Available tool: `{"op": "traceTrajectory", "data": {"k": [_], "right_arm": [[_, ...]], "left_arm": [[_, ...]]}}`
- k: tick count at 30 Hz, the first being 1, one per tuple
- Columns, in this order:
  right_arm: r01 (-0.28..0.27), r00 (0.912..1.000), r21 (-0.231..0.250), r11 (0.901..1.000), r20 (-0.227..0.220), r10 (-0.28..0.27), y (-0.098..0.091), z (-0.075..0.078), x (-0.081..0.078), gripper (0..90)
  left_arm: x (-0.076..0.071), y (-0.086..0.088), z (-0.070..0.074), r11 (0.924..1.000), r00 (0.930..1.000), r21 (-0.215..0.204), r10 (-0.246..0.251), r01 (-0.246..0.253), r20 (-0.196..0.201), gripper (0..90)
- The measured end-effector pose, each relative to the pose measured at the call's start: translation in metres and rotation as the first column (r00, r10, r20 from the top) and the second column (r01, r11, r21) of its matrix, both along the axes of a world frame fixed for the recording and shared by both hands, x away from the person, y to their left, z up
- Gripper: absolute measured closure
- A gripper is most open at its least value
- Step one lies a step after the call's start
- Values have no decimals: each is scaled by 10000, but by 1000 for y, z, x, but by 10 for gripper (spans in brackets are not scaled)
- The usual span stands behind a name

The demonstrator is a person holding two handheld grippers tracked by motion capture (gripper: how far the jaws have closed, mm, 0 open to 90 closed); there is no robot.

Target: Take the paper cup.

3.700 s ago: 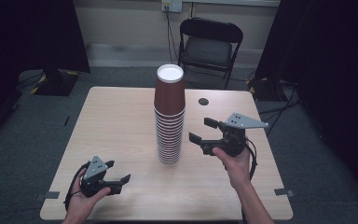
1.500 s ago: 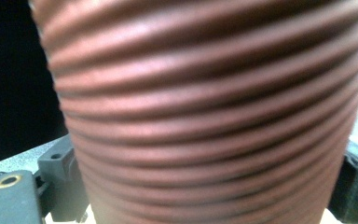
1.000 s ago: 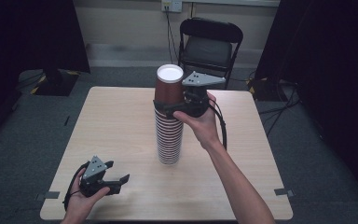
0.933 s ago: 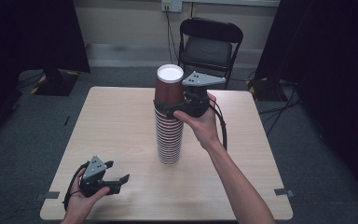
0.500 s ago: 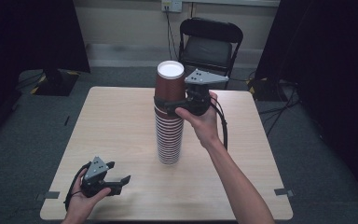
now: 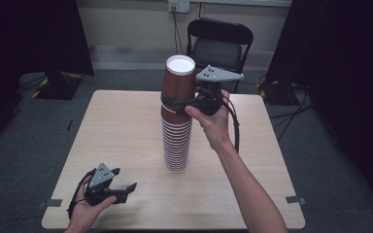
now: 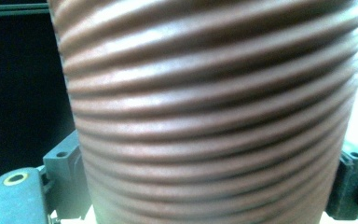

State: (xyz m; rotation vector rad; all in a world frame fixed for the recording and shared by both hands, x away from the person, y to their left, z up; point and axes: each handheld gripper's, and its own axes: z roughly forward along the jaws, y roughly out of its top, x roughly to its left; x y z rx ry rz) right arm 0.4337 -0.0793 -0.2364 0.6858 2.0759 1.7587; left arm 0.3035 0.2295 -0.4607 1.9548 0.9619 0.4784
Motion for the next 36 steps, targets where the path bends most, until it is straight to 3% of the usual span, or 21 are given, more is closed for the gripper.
{"op": "traceTrajectory", "data": {"k": [20, 25, 31, 36], "right_arm": [[49, 9996, 467, 9989, 284, -62, -2, 21, -2, 120], [31, 9994, 653, 9979, 334, -53, -2, 31, -3, 120], [18, 9991, 811, 9967, 422, -52, -5, 40, -4, 122], [0, 9990, 879, 9961, 442, -40, -6, 46, -5, 123]], "left_arm": [[0, 2, 1, 9998, 10000, -197, 68, -70, -68, 171], [-1, 2, 3, 9983, 9999, -584, 80, -87, -116, 171], [-1, 3, 3, 9986, 9998, -505, 142, -149, -135, 171], [0, 4, 0, 9980, 9987, -545, 299, -321, -413, 171]]}}
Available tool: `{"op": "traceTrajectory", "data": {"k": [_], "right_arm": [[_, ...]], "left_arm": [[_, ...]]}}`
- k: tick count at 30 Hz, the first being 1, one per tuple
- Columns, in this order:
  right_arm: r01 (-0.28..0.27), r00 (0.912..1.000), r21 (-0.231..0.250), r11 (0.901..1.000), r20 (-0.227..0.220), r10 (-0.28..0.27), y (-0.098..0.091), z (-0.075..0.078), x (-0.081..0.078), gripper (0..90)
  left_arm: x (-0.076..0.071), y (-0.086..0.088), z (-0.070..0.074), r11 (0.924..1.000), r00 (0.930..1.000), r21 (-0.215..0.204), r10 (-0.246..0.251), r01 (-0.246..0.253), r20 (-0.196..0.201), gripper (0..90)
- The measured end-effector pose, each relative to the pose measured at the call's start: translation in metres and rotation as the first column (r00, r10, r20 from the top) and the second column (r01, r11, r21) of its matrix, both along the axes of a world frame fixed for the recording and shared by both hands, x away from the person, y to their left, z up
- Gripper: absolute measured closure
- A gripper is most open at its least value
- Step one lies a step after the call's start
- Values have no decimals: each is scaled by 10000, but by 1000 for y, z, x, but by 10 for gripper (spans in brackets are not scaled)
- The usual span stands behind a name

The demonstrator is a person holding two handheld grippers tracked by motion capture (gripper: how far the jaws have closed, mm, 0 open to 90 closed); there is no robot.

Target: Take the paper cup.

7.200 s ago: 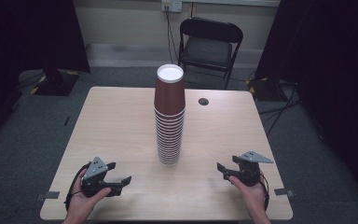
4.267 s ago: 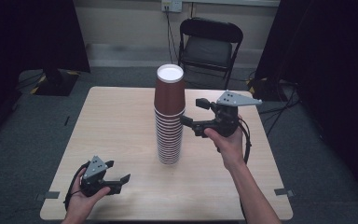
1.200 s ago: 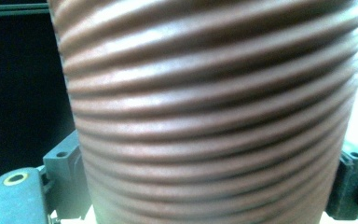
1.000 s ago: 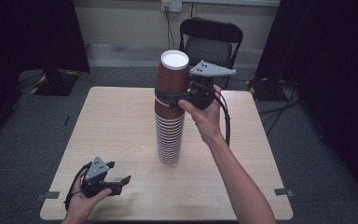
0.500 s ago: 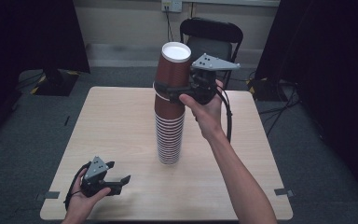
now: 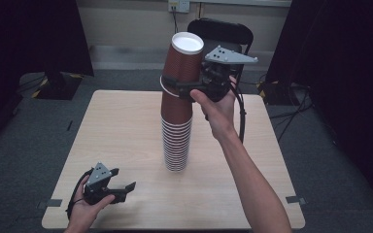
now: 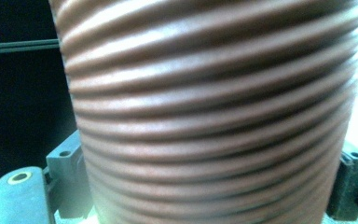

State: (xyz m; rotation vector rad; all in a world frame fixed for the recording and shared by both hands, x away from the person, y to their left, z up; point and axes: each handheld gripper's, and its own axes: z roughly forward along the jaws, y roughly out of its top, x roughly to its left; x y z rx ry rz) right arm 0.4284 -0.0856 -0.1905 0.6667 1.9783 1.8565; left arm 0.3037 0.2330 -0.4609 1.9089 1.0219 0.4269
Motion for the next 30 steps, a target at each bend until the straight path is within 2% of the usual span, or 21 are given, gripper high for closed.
{"op": "traceTrajectory", "data": {"k": [4, 14, 19, 30], "right_arm": [[5, 10000, 180, 9998, 63, -6, -3, 7, -1, 123], [184, 9994, 439, 9989, 268, -196, -11, 18, -3, 127], [391, 9991, 423, 9983, 175, -399, -17, 19, -3, 129], [908, 9958, 331, 9953, 78, -912, -44, 16, -8, 130]], "left_arm": [[0, 0, 1, 9999, 9999, 93, -40, 38, 145, 171], [0, 0, 0, 9997, 9999, 246, -94, 91, 109, 173], [0, -1, 0, 9997, 9999, 245, -77, 73, 133, 173], [0, -2, 0, 9996, 9997, 262, -132, 126, 207, 173]]}}
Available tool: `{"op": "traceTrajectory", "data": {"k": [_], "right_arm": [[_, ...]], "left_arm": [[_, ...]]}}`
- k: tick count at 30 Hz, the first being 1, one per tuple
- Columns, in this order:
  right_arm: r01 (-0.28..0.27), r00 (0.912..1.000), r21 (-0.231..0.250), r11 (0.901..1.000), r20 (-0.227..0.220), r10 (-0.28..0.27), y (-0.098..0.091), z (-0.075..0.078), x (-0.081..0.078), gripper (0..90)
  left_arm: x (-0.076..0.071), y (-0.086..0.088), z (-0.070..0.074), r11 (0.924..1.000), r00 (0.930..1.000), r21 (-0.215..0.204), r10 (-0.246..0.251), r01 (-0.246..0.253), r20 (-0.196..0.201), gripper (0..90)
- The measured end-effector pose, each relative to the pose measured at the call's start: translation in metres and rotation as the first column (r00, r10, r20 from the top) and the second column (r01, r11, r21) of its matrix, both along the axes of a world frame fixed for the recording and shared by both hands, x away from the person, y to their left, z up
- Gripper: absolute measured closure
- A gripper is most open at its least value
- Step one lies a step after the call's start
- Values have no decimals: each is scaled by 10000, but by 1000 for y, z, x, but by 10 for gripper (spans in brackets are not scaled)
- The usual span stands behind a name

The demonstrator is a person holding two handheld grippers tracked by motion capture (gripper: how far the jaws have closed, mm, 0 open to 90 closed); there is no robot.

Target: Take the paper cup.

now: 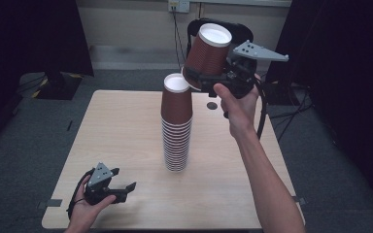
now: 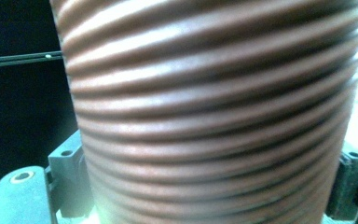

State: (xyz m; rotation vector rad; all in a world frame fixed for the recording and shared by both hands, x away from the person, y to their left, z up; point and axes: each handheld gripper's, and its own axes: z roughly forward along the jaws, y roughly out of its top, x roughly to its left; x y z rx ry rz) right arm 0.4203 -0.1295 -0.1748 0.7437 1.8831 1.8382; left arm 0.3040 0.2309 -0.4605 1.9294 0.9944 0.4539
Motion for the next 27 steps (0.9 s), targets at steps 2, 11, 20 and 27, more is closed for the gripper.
{"op": "traceTrajectory", "data": {"k": [2, 11, 20, 27], "right_arm": [[192, 9998, -55, 9998, -92, -192, -9, -4, -1, 130], [475, 9982, -150, 9988, -354, -480, -27, -19, -4, 130], [697, 9953, -383, 9968, -650, -721, -45, -37, -10, 131], [807, 9911, -404, 9959, -1027, -845, -57, -57, -13, 131]], "left_arm": [[0, 0, 0, 10000, 10000, 52, -46, 45, 34, 172], [0, -2, 0, 9998, 9999, 95, -151, 150, 62, 172], [0, -2, 0, 10000, 10000, 40, -27, 27, 79, 166], [1, -5, 0, 9997, 9995, 152, 171, -175, 264, 158]]}}
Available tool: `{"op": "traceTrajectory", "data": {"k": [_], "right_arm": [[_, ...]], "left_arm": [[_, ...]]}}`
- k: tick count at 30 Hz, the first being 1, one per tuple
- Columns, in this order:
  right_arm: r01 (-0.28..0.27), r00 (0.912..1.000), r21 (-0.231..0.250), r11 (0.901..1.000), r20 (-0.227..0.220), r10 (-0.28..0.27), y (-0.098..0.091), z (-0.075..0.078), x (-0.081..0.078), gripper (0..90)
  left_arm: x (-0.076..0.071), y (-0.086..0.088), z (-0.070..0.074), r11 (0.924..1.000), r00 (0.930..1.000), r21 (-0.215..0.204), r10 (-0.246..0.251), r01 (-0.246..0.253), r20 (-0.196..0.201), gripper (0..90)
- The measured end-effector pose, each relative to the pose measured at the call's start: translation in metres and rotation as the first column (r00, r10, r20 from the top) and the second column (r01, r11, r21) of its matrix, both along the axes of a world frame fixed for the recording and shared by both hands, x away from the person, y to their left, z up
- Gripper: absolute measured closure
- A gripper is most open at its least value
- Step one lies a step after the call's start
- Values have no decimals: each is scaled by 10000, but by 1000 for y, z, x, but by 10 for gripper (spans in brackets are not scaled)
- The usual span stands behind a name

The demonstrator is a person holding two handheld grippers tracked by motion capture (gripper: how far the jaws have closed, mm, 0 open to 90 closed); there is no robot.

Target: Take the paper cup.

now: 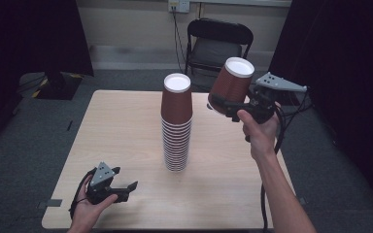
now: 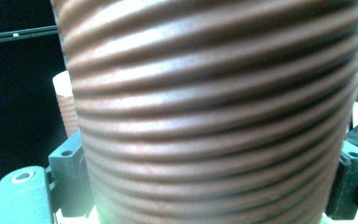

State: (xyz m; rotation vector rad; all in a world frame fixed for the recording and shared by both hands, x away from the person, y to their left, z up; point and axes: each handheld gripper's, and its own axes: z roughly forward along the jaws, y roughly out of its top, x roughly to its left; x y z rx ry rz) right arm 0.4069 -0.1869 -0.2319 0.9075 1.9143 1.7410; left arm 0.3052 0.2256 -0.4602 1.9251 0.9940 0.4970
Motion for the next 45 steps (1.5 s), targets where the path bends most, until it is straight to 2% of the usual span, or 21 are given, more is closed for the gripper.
{"op": "traceTrajectory", "data": {"k": [4, 5, 7, 16, 18, 20, 24, 28, 29, 33, 38, 41, 43, 44, 45], "right_arm": [[-49, 9999, -88, 9999, -144, 48, -2, -10, -3, 131], [-90, 9997, -75, 9999, -221, 88, -3, -16, -5, 131], [-91, 9994, -11, 10000, -321, 91, -4, -20, -6, 131], [-471, 9971, 133, 9988, -590, 478, -8, -42, -12, 131], [-522, 9961, 115, 9986, -702, 529, -8, -46, -14, 131], [-559, 9954, 139, 9983, -775, 568, -8, -51, -16, 131], [-673, 9940, 97, 9977, -859, 678, -8, -58, -18, 131], [-877, 9896, 134, 9961, -1133, 887, -6, -71, -24, 131], [-930, 9885, 151, 9955, -1185, 942, -6, -74, -26, 131], [-1113, 9838, 201, 9936, -1394, 1130, -4, -83, -31, 132], [-1216, 9796, 344, 9920, -1566, 1255, -3, -90, -35, 132], [-1326, 9746, 306, 9907, -1781, 1360, 2, -96, -38, 132], [-1340, 9740, 248, 9907, -1808, 1362, 3, -98, -39, 132], [-1367, 9721, 262, 9903, -1887, 1392, 5, -99, -40, 132], [-1455, 9695, 251, 9890, -1957, 1476, 7, -102, -43, 133]], "left_arm": [[-1, -1, 1, 9999, 9999, 101, -21, 20, 106, 157], [-1, -2, 0, 10000, 9999, 53, 34, -35, 117, 158], [-1, -4, -1, 10000, 10000, -12, -54, 54, 44, 157], [-3, -13, 2, 9994, 9992, 18, -343, 342, 205, 159], [-3, -15, 4, 9990, 9992, -188, -410, 411, 42, 159], [-2, -17, 6, 9968, 9983, -569, -566, 557, -134, 158], [-2, -22, 10, 9969, 9976, -394, -684, 688, 113, 157], [-3, -28, 12, 9962, 9960, -278, -820, 831, 361, 157], [-4, -33, 12, 9957, 9935, 18, -924, 925, 662, 157], [-3, -38, 12, 9929, 9888, 316, -1169, 1144, 929, 157], [-1, -45, 14, 9911, 9867, 265, -1321, 1301, 950, 157], [0, -53, 18, 9876, 9798, 311, -1567, 1540, 1242, 157], [1, -55, 20, 9869, 9787, 239, -1612, 1595, 1269, 157], [2, -59, 22, 9851, 9770, 123, -1717, 1715, 1264, 157], [2, -66, 25, 9796, 9691, -100, -1971, 2007, 1483, 156]]}}
